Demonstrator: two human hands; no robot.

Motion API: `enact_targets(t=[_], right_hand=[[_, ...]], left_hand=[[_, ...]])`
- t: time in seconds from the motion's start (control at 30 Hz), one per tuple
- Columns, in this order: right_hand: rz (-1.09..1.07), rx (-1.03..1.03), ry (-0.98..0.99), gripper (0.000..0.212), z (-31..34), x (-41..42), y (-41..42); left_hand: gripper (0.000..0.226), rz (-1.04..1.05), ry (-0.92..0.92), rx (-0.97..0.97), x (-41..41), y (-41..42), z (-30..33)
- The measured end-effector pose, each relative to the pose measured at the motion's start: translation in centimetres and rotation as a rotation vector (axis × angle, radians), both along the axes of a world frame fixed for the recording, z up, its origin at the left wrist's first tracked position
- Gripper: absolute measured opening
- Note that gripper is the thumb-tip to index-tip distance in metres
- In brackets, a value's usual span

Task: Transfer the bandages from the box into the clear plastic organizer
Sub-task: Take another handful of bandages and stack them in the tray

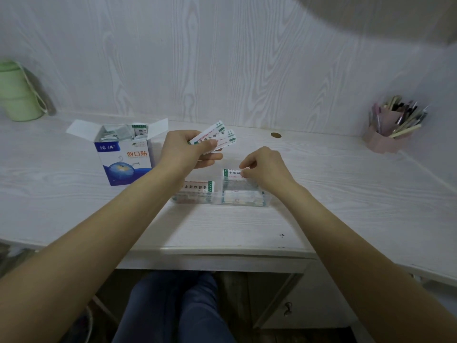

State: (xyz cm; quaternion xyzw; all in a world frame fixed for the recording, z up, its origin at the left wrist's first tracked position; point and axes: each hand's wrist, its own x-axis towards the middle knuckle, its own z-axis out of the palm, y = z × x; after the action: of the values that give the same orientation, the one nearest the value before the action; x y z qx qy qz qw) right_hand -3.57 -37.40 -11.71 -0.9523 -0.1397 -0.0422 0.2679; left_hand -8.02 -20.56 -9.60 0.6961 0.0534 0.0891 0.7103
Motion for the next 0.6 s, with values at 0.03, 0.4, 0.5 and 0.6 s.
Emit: enact_targets(t=[0.03, 0.4, 0.5, 0.6], right_hand=[[-0.004, 0.043, -0.046, 0.025, 0.0, 0.0, 0.0], [0.078, 0.778, 0.043, 0.01, 1.8, -1.6, 0.7], [0.075, 0.79, 0.06, 0.014, 1.6, -1.9, 0.4], [0.084, 0.808, 0.103, 0.015, 1.3, -2.3, 0.4]], left_hand=[[0.014, -0.013, 0.003, -0.009, 0.0, 0.1, -0.1], [0.015, -0.159, 0.036, -0.074, -0.6, -0.4, 0.1], [0.018, -0.139, 0.032, -0.064, -0.7, -0.3, 0.2], [0.011, -0.131, 0.034, 0.006, -0.7, -0.4, 0.2]])
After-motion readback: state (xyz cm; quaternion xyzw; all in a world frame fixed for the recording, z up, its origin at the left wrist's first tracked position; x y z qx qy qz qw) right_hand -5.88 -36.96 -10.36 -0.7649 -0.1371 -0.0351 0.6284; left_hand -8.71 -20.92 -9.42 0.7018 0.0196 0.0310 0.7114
